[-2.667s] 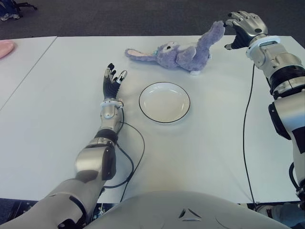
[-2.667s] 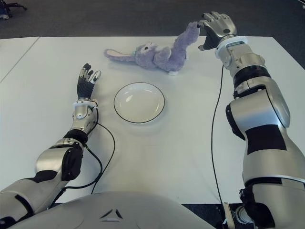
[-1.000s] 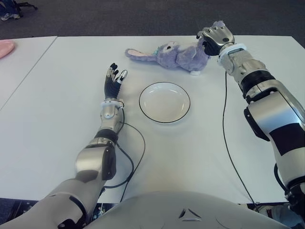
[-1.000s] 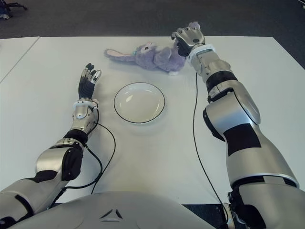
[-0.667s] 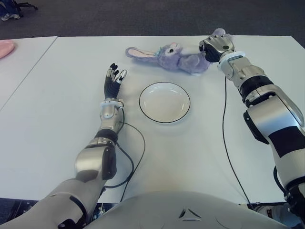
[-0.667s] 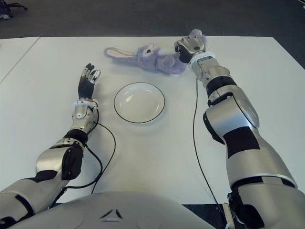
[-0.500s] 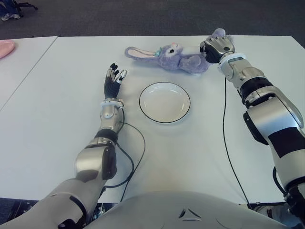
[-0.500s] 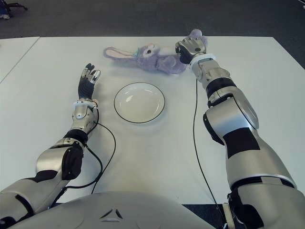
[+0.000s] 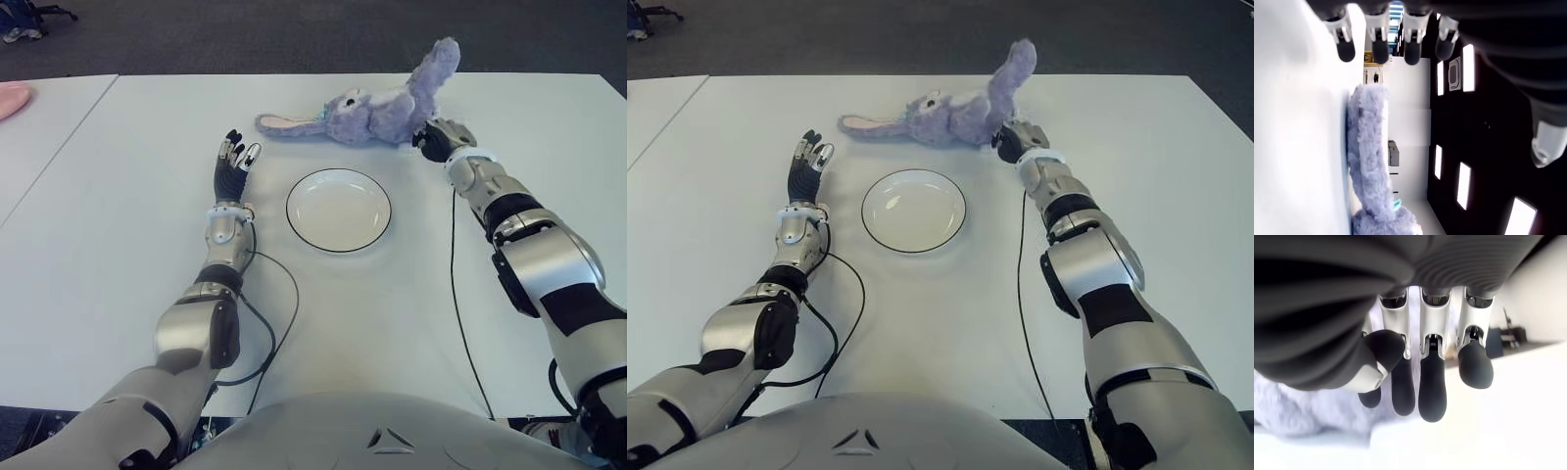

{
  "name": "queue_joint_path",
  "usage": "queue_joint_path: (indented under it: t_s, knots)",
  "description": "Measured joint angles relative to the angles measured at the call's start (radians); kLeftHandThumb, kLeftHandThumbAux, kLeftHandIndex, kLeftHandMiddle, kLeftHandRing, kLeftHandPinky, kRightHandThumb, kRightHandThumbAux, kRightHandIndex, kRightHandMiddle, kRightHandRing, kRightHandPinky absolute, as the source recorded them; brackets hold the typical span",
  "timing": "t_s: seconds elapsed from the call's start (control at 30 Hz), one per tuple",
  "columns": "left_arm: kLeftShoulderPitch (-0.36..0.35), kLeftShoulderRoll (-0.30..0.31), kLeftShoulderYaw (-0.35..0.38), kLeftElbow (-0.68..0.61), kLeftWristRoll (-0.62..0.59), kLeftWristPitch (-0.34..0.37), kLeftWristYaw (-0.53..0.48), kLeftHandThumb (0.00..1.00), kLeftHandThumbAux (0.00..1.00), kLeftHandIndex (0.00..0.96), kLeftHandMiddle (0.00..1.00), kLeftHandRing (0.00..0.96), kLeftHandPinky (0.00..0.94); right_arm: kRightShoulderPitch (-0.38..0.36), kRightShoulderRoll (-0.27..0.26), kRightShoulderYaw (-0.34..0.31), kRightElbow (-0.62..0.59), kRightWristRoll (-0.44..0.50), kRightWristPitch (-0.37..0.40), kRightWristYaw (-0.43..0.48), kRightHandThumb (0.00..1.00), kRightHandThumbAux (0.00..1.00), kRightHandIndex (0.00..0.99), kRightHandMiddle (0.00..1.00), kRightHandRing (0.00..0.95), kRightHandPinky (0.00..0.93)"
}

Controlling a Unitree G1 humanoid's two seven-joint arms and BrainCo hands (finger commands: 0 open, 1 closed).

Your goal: Put the doll into the plate.

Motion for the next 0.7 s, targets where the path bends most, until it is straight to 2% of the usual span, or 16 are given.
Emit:
queue_joint_path:
  t_s: [0.3,0.33,0.43,0.53,0.7]
  knots:
    - [0.0,0.0,-0.001,0.0,0.001,0.0,0.0,0.0,0.527,0.034,0.079,0.069,0.059,0.045,0.024,-0.047,-0.003,0.051,-0.025,0.039,0.952,0.658,0.439,0.434,0.528,0.631]
    - [0.0,0.0,-0.001,0.0,0.001,0.0,0.001,0.0,0.529,0.033,0.079,0.07,0.061,0.046,0.024,-0.049,-0.005,0.055,-0.033,0.042,0.948,0.664,0.4,0.449,0.539,0.628]
    - [0.0,0.0,-0.001,0.0,0.002,0.0,0.001,0.0,0.53,0.028,0.077,0.069,0.063,0.058,0.024,-0.055,-0.014,0.07,-0.078,0.052,0.942,0.671,0.354,0.465,0.55,0.616]
    - [0.0,0.0,-0.001,0.0,0.001,0.0,0.001,0.0,0.526,0.024,0.073,0.067,0.061,0.08,0.023,-0.06,-0.029,0.088,-0.139,0.07,0.981,0.677,0.329,0.438,0.518,0.562]
    - [0.0,0.0,-0.001,0.0,0.001,0.0,0.001,0.0,0.52,0.026,0.072,0.066,0.057,0.131,0.005,-0.073,-0.059,0.13,-0.24,0.106,0.996,0.68,0.331,0.408,0.495,0.546]
